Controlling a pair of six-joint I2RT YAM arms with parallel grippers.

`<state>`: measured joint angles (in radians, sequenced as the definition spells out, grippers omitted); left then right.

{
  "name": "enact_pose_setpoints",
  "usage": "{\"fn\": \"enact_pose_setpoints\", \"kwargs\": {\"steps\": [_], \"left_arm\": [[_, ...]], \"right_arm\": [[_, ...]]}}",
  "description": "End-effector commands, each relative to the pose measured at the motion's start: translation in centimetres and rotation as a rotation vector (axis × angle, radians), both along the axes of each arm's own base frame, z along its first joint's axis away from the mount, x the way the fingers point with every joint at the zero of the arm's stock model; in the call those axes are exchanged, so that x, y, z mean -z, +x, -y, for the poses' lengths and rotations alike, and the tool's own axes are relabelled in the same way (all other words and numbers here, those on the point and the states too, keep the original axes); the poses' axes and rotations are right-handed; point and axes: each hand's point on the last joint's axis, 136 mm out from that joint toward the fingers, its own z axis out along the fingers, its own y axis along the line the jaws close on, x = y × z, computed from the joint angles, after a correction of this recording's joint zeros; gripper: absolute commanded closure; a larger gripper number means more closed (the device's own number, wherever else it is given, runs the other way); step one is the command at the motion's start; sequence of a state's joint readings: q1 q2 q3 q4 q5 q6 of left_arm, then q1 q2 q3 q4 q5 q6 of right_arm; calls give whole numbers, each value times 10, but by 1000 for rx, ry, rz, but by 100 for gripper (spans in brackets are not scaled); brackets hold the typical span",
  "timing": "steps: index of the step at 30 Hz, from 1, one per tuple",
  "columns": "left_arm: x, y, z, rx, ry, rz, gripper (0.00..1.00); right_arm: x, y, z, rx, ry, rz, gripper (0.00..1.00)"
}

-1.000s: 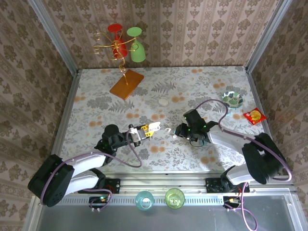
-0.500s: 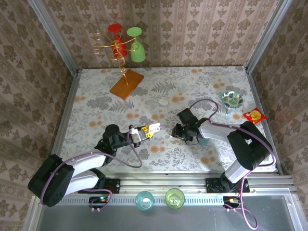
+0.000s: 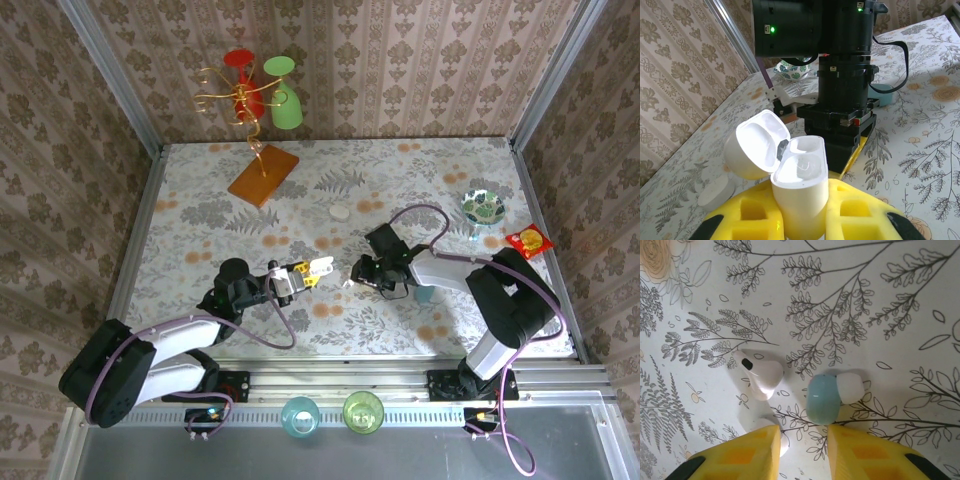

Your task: Insert wireless bluetooth earbuds into charging case

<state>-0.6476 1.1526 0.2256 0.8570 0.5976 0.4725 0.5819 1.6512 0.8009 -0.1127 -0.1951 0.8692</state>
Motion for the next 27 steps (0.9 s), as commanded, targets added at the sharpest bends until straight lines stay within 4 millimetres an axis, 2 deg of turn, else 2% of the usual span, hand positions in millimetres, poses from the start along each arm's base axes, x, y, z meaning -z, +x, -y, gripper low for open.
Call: {"fn": "enact_pose_setpoints", "kwargs": {"steps": [1,4,13,19,27], "left_arm": [[-2,-3,2,18,0,34,100],[-3,-3,1,17,-3,37,100],[-2,-1,-1,1,10,55,100],[-3,0,-3,-11,15,75,100],[2,0,-9,-39,31,91,100]], "right_arm": [[-1,7,-13,-21,16,1,70],[-3,8,-15,-34,13,3,70],[-25,5,-15,-113,-66,85,64],[-21,-2,-13,-135,-133,17,58],[-33,-10,-5,-177,-249,-99,44]]}}
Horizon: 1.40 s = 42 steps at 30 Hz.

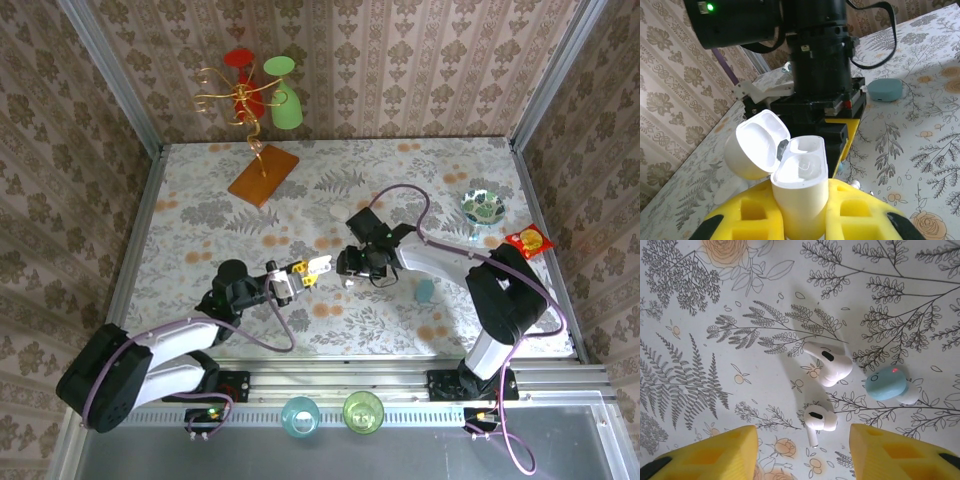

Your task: Insert wireless bluetooth earbuds into charging case

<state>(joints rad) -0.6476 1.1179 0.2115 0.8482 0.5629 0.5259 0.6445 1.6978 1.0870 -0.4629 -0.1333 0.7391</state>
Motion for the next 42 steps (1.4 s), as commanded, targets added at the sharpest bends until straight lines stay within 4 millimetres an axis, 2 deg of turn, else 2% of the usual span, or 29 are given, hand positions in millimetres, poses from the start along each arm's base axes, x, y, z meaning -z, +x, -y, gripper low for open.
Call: {"fn": "enact_pose_setpoints", "kwargs": {"steps": [1,7,12,16,20,37,42], "left_arm": [[5,-2,-6,-17,16,28,100],[10,-4,-17,-63,24,28,100],[11,-6,-21,-69,34,38,100],[13,-8,-22,-67,42,44,100],[13,-8,-22,-64,45,51,100],[15,-12,-22,-49,44,54,100],[14,-12,-21,-48,42,53,100]], "right_arm": [[2,-15,14,-24,-122,-103,42],[-1,-20,5,-91,-173,-251,32],[3,-25,-3,-133,-174,-339,33],[4,-23,-6,-178,-199,-375,37],[10,-24,-12,-199,-197,-421,46],[29,-19,-8,-236,-269,-450,51],[36,-19,-8,-241,-267,-461,56]]}}
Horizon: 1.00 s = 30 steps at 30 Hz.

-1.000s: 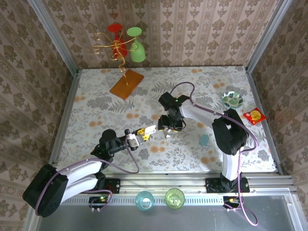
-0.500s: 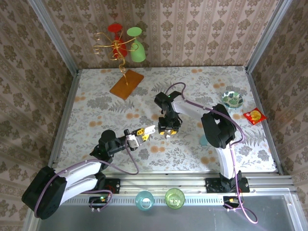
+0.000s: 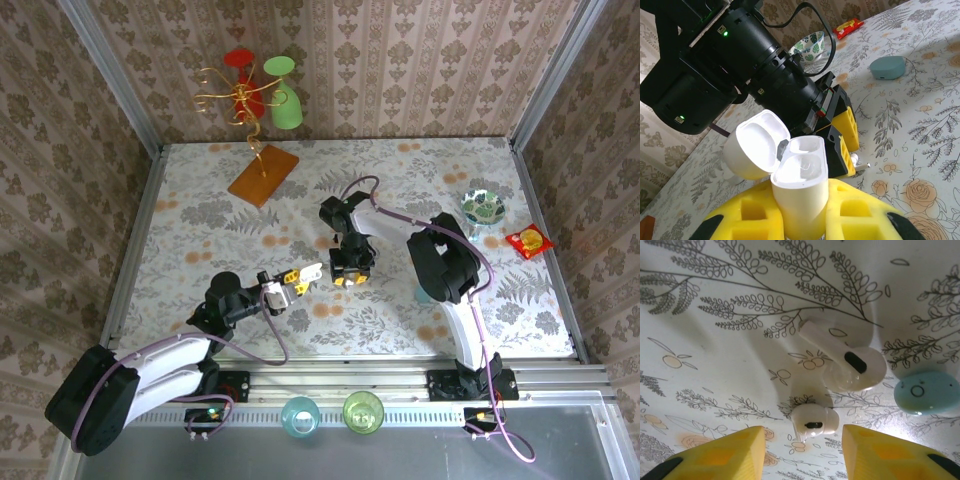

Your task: Insert wireless bluetooth earbuds into charging case

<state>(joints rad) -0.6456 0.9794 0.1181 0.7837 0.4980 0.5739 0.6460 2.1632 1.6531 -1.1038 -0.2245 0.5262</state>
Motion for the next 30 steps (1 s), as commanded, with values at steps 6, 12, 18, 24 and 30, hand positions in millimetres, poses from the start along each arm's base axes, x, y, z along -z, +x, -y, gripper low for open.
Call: {"fn": "enact_pose_setpoints", "kwargs": {"steps": [6,12,18,24,30], "left_arm": [[0,-2,-1,13,6,17,100],[0,-2,-1,14,7,16,100],[-1,-2,0,20,6,18,100],[-3,-3,1,26,1,19,100],[-6,-3,2,31,-6,23,100]], "right_arm": [[8,-4,0,-21,-21,-32,59],[13,-4,4,-20,-34,-33,61],[17,-2,8,-13,-49,-25,65],[22,-1,11,-10,-60,-21,62],[26,-2,13,-10,-67,-20,65]]}}
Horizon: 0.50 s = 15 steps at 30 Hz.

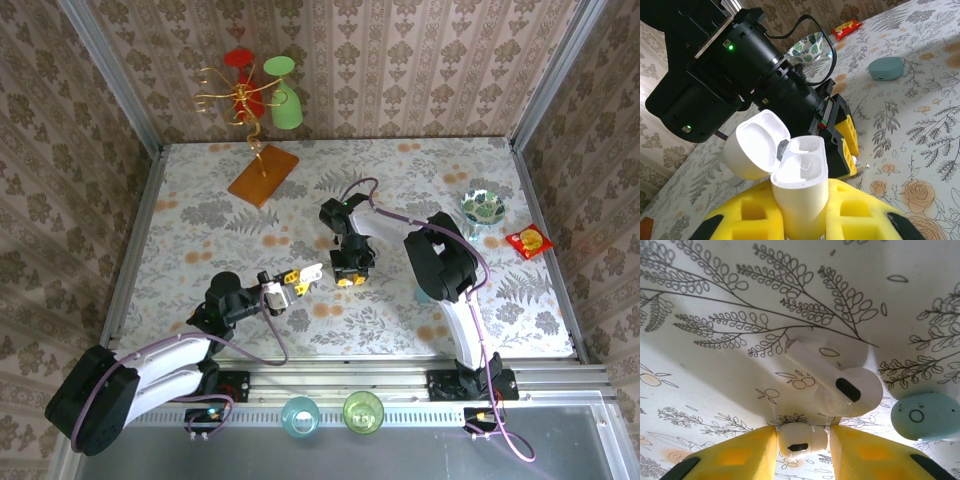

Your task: Insert wireless bluetooth earbuds into charging case

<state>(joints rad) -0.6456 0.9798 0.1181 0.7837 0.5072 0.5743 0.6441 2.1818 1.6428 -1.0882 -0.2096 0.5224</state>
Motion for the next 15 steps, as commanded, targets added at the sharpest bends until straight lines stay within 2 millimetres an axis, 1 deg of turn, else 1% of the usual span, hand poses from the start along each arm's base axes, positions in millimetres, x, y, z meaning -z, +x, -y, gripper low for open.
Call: {"fn": "enact_pose_setpoints", "kwargs": {"steps": [1,5,12,15], "left_arm": [[-7,-2,1,23,-7,25,100],[-9,-2,2,25,-10,28,100],[-8,-1,3,26,-8,26,100],[-9,-1,4,30,-8,27,100]], "right_arm": [[15,-3,10,-6,-48,-16,65],[8,1,10,-1,-36,22,67],[-12,12,6,23,21,137,68],[-17,15,7,38,37,168,67]]}}
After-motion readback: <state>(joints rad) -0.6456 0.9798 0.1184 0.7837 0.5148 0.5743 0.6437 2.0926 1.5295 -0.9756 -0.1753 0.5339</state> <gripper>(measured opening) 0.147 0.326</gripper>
